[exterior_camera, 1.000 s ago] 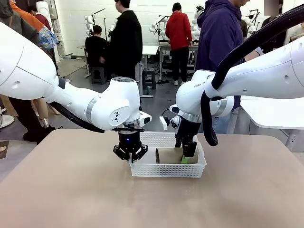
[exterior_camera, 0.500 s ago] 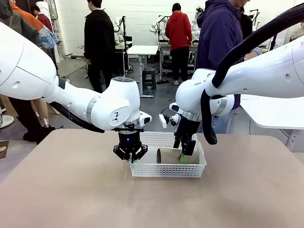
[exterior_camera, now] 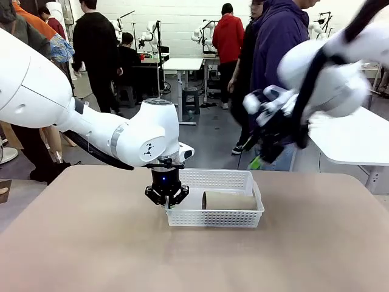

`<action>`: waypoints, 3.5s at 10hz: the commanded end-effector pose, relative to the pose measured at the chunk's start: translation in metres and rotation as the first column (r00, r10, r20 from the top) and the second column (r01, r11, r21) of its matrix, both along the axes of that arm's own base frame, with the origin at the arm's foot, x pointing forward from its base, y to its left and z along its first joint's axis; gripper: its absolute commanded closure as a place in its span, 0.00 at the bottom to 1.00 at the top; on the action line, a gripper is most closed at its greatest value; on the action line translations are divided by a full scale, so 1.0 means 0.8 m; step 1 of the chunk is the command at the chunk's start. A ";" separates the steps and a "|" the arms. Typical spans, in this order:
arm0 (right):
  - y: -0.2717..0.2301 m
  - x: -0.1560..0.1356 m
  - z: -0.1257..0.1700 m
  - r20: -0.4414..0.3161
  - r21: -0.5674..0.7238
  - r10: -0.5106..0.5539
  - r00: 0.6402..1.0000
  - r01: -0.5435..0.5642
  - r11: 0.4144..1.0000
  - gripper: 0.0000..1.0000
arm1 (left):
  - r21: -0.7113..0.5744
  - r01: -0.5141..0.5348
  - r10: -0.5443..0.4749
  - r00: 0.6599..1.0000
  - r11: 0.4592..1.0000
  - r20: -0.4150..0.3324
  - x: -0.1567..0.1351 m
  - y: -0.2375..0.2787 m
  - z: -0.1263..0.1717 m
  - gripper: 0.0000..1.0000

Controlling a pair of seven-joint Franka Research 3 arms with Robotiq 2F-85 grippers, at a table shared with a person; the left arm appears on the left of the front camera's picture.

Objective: Clean and organize the cups into the basket.
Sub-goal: Pick up the Organizing basket and move it to the center of the table, then pick up the Reusable plastic cup from the right side of the table and place it inside the Organizing basket, then pick up the Reusable plastic cup from the right side of the table and stack it inside the Organizing basket in the center of the table.

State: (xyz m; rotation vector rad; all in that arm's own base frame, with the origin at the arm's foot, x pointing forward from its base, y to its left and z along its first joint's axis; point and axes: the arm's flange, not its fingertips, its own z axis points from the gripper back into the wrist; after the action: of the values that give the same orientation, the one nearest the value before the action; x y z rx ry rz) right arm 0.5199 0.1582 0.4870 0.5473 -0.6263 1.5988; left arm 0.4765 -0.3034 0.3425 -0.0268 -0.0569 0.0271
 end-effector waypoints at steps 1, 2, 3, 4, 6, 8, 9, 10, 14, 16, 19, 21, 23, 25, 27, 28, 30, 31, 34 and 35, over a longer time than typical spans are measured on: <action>-0.135 -0.025 -0.026 -0.058 0.254 0.064 0.996 -0.047 0.966 0.00 | 0.004 0.005 -0.005 1.000 1.000 -0.001 -0.002 -0.001 0.000 1.00; -0.199 -0.034 -0.037 -0.041 0.336 0.070 0.997 -0.052 0.940 0.00 | 0.004 0.005 -0.005 1.000 1.000 -0.001 -0.002 -0.001 0.000 1.00; -0.253 -0.042 -0.048 -0.005 0.394 0.036 0.999 -0.031 0.919 0.00 | 0.004 0.005 -0.005 1.000 1.000 -0.001 -0.002 -0.001 0.000 1.00; -0.300 -0.047 -0.063 0.004 0.442 -0.013 1.000 0.010 0.897 0.00 | 0.004 0.005 -0.005 1.000 1.000 -0.001 -0.002 -0.001 0.000 1.00; -0.369 -0.044 -0.102 -0.044 0.485 -0.104 0.994 0.112 0.867 0.00 | 0.004 0.005 -0.005 1.000 1.000 -0.001 -0.002 -0.001 0.000 1.00; -0.411 -0.062 -0.129 -0.060 0.556 -0.146 0.987 0.154 0.817 0.00 | 0.004 0.005 -0.005 1.000 1.000 -0.001 -0.002 -0.001 0.000 1.00; -0.419 -0.076 -0.135 -0.057 0.567 -0.167 0.984 0.170 0.806 0.00 | 0.004 0.005 -0.005 1.000 1.000 -0.001 -0.002 -0.001 0.000 1.00; -0.425 -0.089 -0.138 -0.049 0.582 -0.181 0.982 0.175 0.794 0.00 | 0.004 0.005 -0.005 1.000 1.000 -0.001 -0.002 -0.001 0.000 1.00; -0.432 -0.086 -0.141 -0.076 0.558 -0.180 0.981 0.192 0.807 0.00 | 0.004 0.005 -0.005 1.000 1.000 -0.001 -0.002 -0.001 0.000 1.00; -0.432 -0.086 -0.141 -0.076 0.558 -0.180 0.981 0.192 0.807 0.00 | 0.004 0.005 -0.005 1.000 1.000 -0.001 -0.002 -0.001 0.000 1.00; -0.432 -0.086 -0.141 -0.076 0.558 -0.180 0.981 0.192 0.807 0.00 | 0.004 0.005 -0.005 1.000 1.000 -0.001 -0.002 -0.001 0.000 1.00; -0.432 -0.086 -0.141 -0.076 0.558 -0.180 0.981 0.192 0.807 0.00 | 0.004 0.005 -0.005 1.000 1.000 -0.001 -0.002 -0.001 0.000 1.00; -0.432 -0.086 -0.141 -0.076 0.558 -0.180 0.981 0.192 0.807 0.00 | 0.004 0.005 -0.005 1.000 1.000 -0.001 -0.002 -0.001 0.000 1.00; -0.432 -0.086 -0.141 -0.076 0.558 -0.180 0.981 0.192 0.807 0.00 | 0.004 0.005 -0.005 1.000 1.000 -0.001 -0.002 -0.001 0.000 1.00; -0.432 -0.086 -0.141 -0.076 0.558 -0.180 0.981 0.192 0.807 0.00 | 0.004 0.005 -0.005 1.000 1.000 -0.001 -0.002 -0.001 0.000 1.00; -0.432 -0.086 -0.141 -0.076 0.558 -0.180 0.981 0.192 0.807 0.00 | 0.004 0.005 -0.005 1.000 1.000 -0.001 -0.002 -0.001 0.000 1.00; -0.432 -0.086 -0.141 -0.076 0.558 -0.180 0.981 0.192 0.807 0.00 | 0.004 0.005 -0.005 1.000 1.000 -0.001 -0.002 -0.001 0.000 1.00; -0.432 -0.091 -0.142 -0.071 0.572 -0.184 0.980 0.191 0.798 0.00 | 0.004 0.005 -0.005 1.000 1.000 -0.001 -0.002 -0.001 0.000 1.00; -0.406 -0.081 -0.207 -0.091 0.530 -0.176 0.980 0.197 0.825 0.00 | 0.004 0.005 -0.005 1.000 1.000 -0.001 -0.002 -0.001 0.000 1.00; -0.405 -0.080 -0.224 -0.113 0.519 -0.176 0.978 0.209 0.829 0.00 | 0.004 0.005 -0.005 1.000 1.000 -0.001 -0.002 -0.001 0.000 1.00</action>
State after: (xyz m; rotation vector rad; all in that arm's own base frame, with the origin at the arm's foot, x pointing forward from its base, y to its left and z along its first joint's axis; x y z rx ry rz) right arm 0.4532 -0.1702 0.3211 0.9216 -1.0749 1.1859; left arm 0.4762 -0.3038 0.3425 -0.0264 -0.0569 0.0263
